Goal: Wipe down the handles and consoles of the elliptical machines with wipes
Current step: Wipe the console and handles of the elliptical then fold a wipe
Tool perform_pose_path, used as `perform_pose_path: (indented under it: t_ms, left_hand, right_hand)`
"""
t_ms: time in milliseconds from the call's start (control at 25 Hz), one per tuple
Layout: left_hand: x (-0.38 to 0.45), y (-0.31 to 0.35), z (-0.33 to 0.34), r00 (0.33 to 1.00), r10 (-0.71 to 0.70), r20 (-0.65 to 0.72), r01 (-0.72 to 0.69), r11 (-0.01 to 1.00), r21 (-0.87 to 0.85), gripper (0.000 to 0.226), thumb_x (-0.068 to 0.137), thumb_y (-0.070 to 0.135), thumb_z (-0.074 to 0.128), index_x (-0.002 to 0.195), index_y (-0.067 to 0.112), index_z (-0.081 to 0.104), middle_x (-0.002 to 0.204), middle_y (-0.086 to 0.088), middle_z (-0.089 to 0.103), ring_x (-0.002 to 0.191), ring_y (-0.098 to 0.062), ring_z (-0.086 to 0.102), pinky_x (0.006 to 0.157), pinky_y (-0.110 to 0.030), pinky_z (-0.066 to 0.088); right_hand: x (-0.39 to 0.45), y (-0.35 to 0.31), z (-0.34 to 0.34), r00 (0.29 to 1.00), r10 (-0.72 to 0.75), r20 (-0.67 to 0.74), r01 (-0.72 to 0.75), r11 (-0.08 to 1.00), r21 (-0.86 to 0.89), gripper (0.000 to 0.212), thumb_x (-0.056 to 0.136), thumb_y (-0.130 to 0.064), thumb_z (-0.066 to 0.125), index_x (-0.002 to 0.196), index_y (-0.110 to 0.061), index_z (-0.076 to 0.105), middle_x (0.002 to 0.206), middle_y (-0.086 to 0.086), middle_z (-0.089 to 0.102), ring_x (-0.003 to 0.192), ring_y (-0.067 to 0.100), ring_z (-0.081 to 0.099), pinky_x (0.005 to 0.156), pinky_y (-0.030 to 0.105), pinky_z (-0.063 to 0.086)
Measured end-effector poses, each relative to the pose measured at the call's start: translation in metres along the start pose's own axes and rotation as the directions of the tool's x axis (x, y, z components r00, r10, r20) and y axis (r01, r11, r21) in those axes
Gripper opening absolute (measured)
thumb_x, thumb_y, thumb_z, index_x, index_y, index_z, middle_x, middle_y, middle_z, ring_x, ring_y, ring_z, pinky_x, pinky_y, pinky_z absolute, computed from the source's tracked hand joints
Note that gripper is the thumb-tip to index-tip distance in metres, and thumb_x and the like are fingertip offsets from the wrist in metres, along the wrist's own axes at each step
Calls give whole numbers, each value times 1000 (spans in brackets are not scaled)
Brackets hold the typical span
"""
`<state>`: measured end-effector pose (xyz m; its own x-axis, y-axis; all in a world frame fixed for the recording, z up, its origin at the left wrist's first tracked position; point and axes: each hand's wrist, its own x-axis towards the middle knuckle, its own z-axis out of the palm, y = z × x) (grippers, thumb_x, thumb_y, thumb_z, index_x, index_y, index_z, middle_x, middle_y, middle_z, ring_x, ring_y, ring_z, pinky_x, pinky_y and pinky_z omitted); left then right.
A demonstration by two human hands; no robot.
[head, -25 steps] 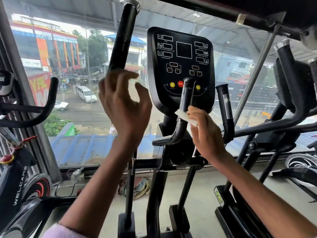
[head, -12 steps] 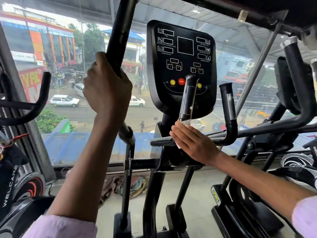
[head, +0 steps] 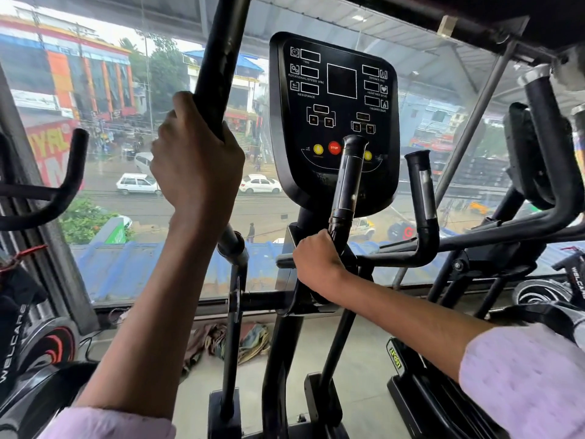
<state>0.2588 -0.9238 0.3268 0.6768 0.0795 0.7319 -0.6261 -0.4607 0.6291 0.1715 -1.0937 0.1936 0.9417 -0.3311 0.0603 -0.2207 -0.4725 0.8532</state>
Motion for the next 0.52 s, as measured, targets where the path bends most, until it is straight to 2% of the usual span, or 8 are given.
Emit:
perform_pose_path:
  t_ms: [80, 120, 200, 280, 320, 400, 480, 520]
  left_hand:
    - [0, 1, -1, 1000, 3, 7, -3, 1000, -14, 34, 94, 30, 53, 121, 9, 50, 111, -15, 63, 101, -42, 57, 68, -40, 30]
    - [-1, 1, -2, 1000, 4, 12, -4, 1000, -22, 35, 94, 30, 53, 121, 9, 50, 111, -15, 63, 101, -42, 57, 69, -40, 30]
    - [-1, 0, -2, 1000, -5, 21, 6, 999, -33, 35, 94, 31, 54, 122, 9, 50, 112, -14, 63, 102, -41, 56, 70, -39, 30]
    - [-1, 0, -1, 1000, -17, 22, 17, 999, -34, 36, 94, 32, 54, 121, 10, 50, 112, -13, 63, 102, -41, 56, 70, -41, 33]
    - [-1, 0, -1, 1000, -23, 20, 24, 999, -35, 36, 93, 33, 55, 121, 10, 50, 112, -13, 63, 102, -41, 56, 71, -42, 35]
    - [-1, 0, 0, 999, -29, 17, 30, 999, -38, 36, 93, 33, 55, 121, 10, 51, 111, -13, 63, 101, -41, 56, 72, -42, 36]
    - [-1, 0, 1, 999, -32, 10, 33, 999, -32, 36, 93, 34, 54, 120, 11, 51, 111, -12, 64, 101, -40, 57, 71, -39, 33]
    - [-1, -1, 2, 999, -36, 4, 36, 999, -28, 36, 93, 34, 55, 120, 11, 51, 111, -12, 64, 101, -40, 57, 70, -38, 32]
  right_hand:
    - [-14, 3, 20, 977, -88, -193, 59, 987, -152, 16, 95, -17, 51, 86, -10, 63, 72, 8, 57, 65, 22, 52, 62, 38, 38]
    - [-24, 8, 33, 932, -159, -325, 79, 966, -244, 17, 98, -13, 49, 94, -5, 63, 81, 11, 61, 73, 26, 56, 71, 39, 45]
    - [-40, 25, 57, 758, -307, -576, 120, 933, -340, 22, 103, -5, 44, 112, 2, 63, 103, 15, 65, 95, 31, 61, 95, 41, 49]
    - [-48, 52, 65, 582, -388, -715, 180, 919, -352, 23, 104, -6, 49, 121, 0, 63, 115, 12, 66, 107, 30, 62, 104, 38, 47]
    - [-49, 64, 64, 538, -404, -740, 211, 914, -347, 23, 104, -8, 51, 123, -1, 63, 117, 12, 67, 108, 29, 64, 104, 37, 47]
    - [-50, 76, 59, 534, -392, -749, 217, 920, -327, 22, 103, -10, 54, 121, -2, 64, 115, 13, 68, 108, 30, 65, 105, 39, 48]
    - [-49, 66, 59, 584, -307, -751, 144, 950, -276, 20, 103, -8, 53, 118, 0, 64, 111, 16, 67, 105, 34, 64, 105, 42, 48]
    - [-48, 55, 59, 634, -240, -736, 79, 966, -247, 21, 103, -8, 51, 116, 2, 63, 109, 19, 66, 104, 36, 63, 105, 44, 47]
